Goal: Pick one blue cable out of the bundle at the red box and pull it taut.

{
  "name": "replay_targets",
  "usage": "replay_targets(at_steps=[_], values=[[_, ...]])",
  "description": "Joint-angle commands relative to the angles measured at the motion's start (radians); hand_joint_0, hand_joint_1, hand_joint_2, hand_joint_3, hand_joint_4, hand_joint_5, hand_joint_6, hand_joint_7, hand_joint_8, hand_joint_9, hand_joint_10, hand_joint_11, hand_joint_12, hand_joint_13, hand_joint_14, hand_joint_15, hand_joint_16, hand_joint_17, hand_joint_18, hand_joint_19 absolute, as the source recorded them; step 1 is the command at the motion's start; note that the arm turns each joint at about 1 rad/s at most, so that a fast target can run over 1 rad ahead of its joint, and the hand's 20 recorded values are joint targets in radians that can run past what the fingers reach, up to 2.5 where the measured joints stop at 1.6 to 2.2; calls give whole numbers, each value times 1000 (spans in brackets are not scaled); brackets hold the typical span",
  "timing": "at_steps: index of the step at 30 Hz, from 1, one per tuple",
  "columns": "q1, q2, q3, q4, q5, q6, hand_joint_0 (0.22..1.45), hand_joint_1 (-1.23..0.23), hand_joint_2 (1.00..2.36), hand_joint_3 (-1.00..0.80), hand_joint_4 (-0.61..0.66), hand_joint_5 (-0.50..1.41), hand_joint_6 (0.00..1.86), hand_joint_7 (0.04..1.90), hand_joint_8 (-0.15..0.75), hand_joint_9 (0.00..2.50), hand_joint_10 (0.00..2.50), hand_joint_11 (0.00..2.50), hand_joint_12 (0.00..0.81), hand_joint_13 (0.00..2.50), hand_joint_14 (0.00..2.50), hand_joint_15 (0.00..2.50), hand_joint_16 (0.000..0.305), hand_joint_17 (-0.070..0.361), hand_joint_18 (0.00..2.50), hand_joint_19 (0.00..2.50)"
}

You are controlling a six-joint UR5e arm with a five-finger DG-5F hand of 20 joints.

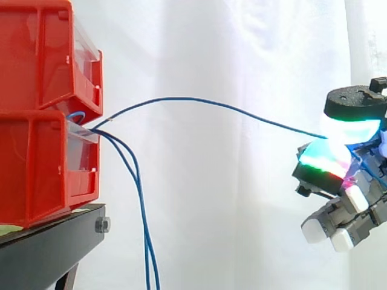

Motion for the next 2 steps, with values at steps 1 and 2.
replay_targets(at_steps=[1,2], values=[[-1,0,0,0,0,0,657,-843,1023,115,-30,-134,895,1158,387,945,10,503,359,598,8,205,50,112,595,184],[0,0,0,0,0,0,658,-843,1022,109,-30,-134,895,1159,387,945,10,507,360,598,8,204,50,112,595,184]])
